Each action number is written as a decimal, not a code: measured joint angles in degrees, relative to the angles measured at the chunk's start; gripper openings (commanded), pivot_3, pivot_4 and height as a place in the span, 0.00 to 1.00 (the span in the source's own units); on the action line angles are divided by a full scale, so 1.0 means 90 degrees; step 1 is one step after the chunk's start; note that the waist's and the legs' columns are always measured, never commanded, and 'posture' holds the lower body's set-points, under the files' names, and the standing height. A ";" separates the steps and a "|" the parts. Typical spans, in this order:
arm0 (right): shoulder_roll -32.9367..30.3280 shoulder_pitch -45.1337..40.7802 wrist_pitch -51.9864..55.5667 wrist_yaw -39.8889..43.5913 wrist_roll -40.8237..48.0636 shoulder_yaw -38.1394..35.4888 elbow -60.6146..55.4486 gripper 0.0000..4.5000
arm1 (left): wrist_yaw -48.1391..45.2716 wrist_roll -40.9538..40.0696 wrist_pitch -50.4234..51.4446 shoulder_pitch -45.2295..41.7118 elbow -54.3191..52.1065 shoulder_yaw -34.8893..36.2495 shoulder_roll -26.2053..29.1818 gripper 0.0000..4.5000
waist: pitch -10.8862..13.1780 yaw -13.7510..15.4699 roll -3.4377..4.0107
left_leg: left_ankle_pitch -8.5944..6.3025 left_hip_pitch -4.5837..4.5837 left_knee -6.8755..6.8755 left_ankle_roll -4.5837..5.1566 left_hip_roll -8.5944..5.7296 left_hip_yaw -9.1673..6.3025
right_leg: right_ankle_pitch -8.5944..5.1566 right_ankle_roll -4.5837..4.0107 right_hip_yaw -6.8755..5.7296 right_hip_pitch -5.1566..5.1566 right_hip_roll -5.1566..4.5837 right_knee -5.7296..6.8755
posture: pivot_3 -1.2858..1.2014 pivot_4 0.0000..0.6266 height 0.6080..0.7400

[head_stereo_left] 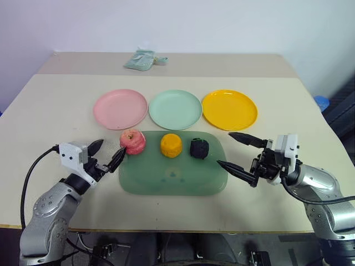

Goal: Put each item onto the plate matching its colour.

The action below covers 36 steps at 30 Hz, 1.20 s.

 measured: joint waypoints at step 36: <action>0.0012 -0.0088 -0.0254 -0.0254 -0.0244 0.0149 -0.0008 1.00 | 0.1521 0.1313 0.1093 -0.1014 0.0071 -0.1084 -0.0372 0.71 | 0.0000 0.0003 0.0000 | 0.0001 0.0001 0.0003 -0.0002 -0.0001 0.0000 | 0.0001 0.0002 0.0000 -0.0001 0.0000 0.0006 | 0.52 0.24 1.00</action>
